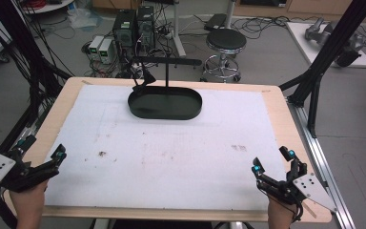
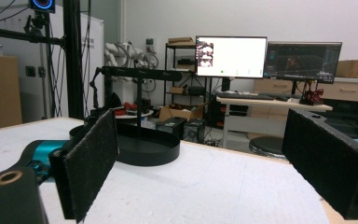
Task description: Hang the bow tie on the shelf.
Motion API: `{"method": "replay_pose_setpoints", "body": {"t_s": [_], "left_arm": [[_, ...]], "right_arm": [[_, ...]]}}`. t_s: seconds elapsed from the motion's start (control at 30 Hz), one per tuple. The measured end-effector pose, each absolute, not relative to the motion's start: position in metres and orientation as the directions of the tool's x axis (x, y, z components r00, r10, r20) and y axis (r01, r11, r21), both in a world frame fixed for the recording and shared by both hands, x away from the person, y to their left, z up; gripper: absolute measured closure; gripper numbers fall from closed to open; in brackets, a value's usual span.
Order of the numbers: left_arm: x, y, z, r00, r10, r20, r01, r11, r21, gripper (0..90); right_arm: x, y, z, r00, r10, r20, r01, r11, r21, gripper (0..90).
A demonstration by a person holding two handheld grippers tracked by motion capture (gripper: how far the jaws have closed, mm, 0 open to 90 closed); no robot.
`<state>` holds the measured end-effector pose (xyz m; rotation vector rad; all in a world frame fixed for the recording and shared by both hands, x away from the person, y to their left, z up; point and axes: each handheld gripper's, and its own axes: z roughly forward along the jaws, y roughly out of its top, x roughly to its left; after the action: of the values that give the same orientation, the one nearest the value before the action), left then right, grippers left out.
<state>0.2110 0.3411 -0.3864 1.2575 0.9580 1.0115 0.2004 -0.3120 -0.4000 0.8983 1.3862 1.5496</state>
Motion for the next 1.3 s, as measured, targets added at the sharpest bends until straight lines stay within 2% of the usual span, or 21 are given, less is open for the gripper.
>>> {"method": "replay_pose_setpoints", "body": {"t_s": [0.13,0.43,1.3], "left_arm": [[0.207,0.346,-0.397,0.301,0.954,-0.006,-0.089,0.034,0.995,6.6],[0.211,0.345,-0.414,0.314,0.949,-0.016,-0.049,0.033,0.998,6.6],[0.213,0.338,-0.414,0.334,0.943,0.006,-0.047,0.011,0.999,6.7]], "right_arm": [[0.200,-0.313,-0.401,-0.374,0.927,-0.025,-0.121,-0.023,0.992,10.0],[0.200,-0.314,-0.402,-0.367,0.930,-0.018,-0.119,-0.028,0.993,10.0],[0.197,-0.314,-0.401,-0.362,0.932,-0.023,-0.123,-0.023,0.992,10.0]]}}
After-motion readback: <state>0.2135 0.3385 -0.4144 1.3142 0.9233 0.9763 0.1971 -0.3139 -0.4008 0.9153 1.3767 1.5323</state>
